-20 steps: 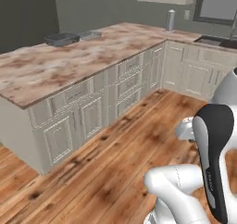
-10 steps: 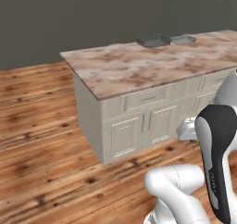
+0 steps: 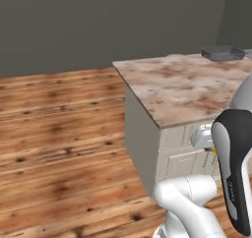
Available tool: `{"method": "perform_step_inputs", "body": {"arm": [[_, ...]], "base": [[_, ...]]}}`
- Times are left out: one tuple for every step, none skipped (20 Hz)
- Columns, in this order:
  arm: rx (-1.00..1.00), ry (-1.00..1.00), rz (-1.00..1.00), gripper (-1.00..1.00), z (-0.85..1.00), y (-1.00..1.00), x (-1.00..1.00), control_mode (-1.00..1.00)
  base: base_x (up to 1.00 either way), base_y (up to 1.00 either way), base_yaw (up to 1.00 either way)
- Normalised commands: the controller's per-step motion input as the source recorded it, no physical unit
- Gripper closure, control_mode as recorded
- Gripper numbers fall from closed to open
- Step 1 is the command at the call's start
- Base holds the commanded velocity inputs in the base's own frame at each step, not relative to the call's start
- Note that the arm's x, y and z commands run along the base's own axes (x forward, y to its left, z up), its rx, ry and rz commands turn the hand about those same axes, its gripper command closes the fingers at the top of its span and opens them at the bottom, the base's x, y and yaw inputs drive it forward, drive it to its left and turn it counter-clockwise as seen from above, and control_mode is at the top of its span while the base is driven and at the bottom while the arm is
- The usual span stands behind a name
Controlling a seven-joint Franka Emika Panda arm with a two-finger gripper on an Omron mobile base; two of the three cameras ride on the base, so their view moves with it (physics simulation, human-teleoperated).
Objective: Place the cold items (mango and tomato) from the fridge in one tupperware on the dining counter. Place the warm items (kebab skewer and hot dog) in the stove area in another tupperware.
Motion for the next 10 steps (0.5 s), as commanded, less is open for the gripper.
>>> {"method": "perform_step_inputs", "body": {"arm": [[0.00, 0.00, 0.00, 1.00, 0.00, 0.00, 0.00, 1.00], [0.00, 0.00, 0.00, 1.00, 0.00, 0.00, 0.00, 1.00], [0.00, 0.00, 0.00, 1.00, 0.00, 0.00, 0.00, 1.00], [0.00, 0.00, 0.00, 1.00, 0.00, 0.00, 0.00, 1.00], [0.00, 0.00, 0.00, 1.00, 0.00, 0.00, 0.00, 1.00], [0.00, 0.00, 0.00, 1.00, 0.00, 0.00, 0.00, 1.00], [0.00, 0.00, 0.00, 1.00, 0.00, 0.00, 0.00, 1.00], [0.00, 0.00, 0.00, 1.00, 0.00, 0.00, 0.00, 1.00], [0.00, 0.00, 0.00, 1.00, 0.00, 0.00, 0.00, 1.00], [0.00, 0.00, 0.00, 1.00, 0.00, 0.00, 0.00, 1.00]], "base": [[1.00, 1.00, 0.15], [0.97, 1.00, 0.12], [0.87, 1.00, 0.09], [0.88, 1.00, 0.09], [0.94, 1.00, 0.09], [1.00, 0.71, 0.06], [1.00, 0.48, 0.04], [1.00, 0.25, 0.05], [1.00, 0.19, 0.08], [1.00, 0.36, 0.06]]}}
